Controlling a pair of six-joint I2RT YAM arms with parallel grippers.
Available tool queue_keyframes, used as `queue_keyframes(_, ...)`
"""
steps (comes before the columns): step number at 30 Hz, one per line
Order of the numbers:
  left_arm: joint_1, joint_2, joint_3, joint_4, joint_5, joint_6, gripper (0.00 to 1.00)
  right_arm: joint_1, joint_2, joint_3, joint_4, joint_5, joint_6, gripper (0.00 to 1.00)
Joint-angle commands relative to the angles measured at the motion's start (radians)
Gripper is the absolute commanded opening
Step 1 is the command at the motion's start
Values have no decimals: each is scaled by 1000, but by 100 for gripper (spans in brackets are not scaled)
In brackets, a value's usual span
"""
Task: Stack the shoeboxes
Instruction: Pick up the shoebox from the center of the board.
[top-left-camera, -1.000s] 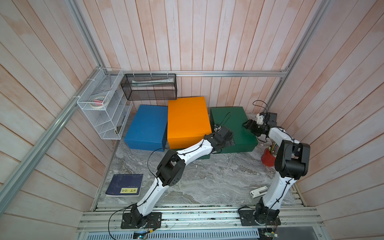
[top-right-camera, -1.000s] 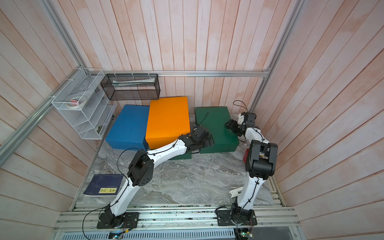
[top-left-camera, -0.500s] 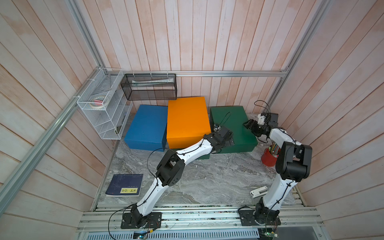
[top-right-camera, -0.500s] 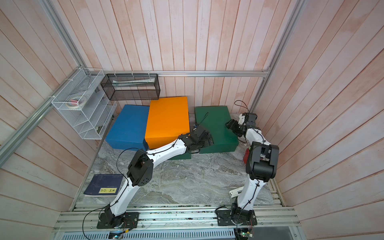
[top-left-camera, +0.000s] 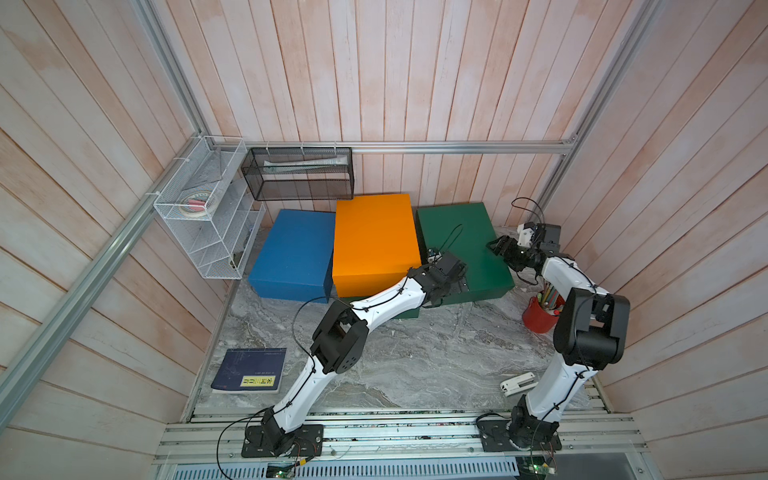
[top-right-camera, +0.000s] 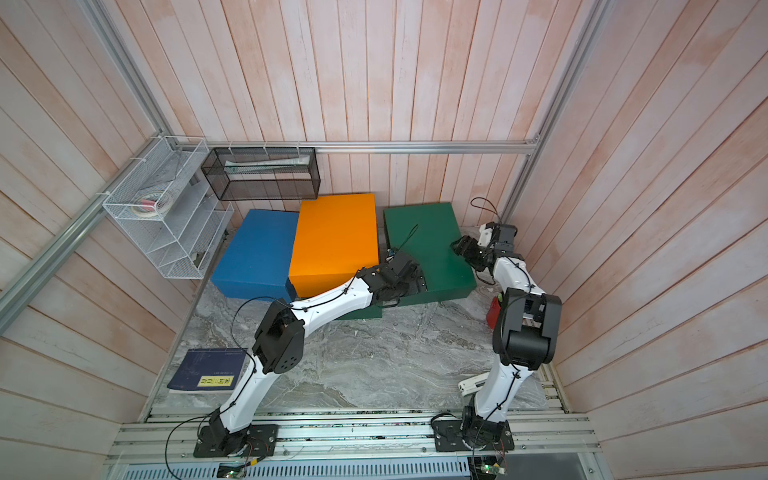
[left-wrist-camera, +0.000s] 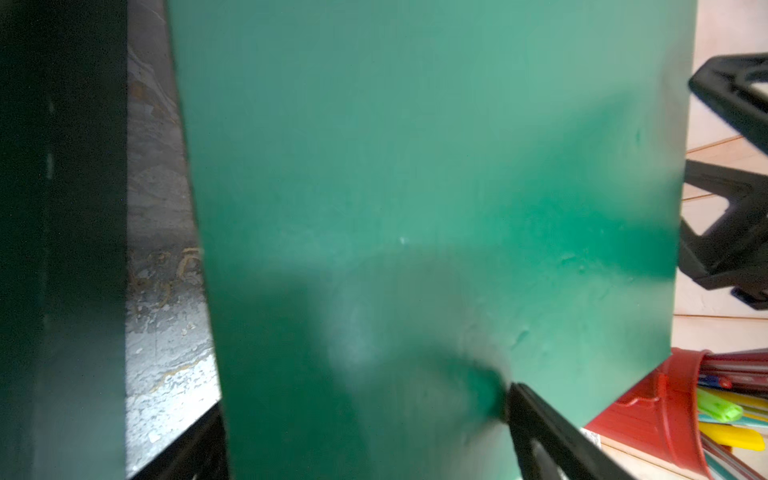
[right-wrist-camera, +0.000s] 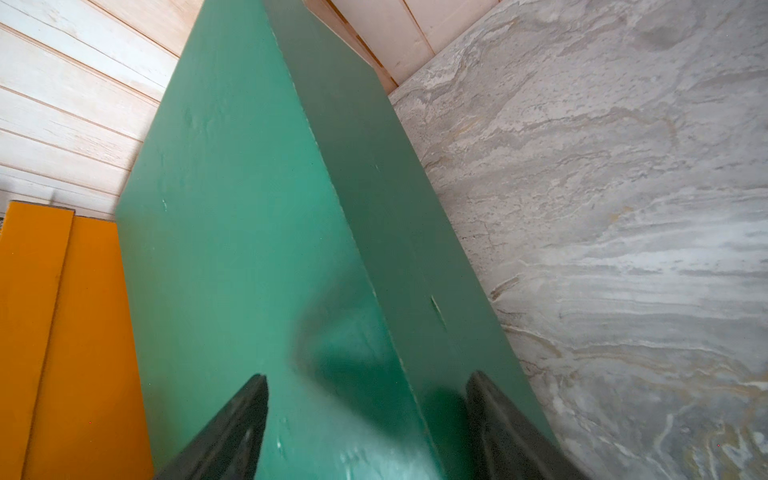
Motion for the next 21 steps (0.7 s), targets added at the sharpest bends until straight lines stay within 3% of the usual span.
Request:
queue_keyframes(1, -21, 15, 50, 66, 10, 43, 99, 36, -24, -16, -85, -156, 20, 77)
queue_keyframes(12, -3, 46, 35, 71, 32, 43, 99, 14, 77, 22, -150, -80, -66, 85)
queue_keyframes(21, 3, 74, 59, 112, 87, 72, 100, 21, 98, -20, -118, -126, -61, 86)
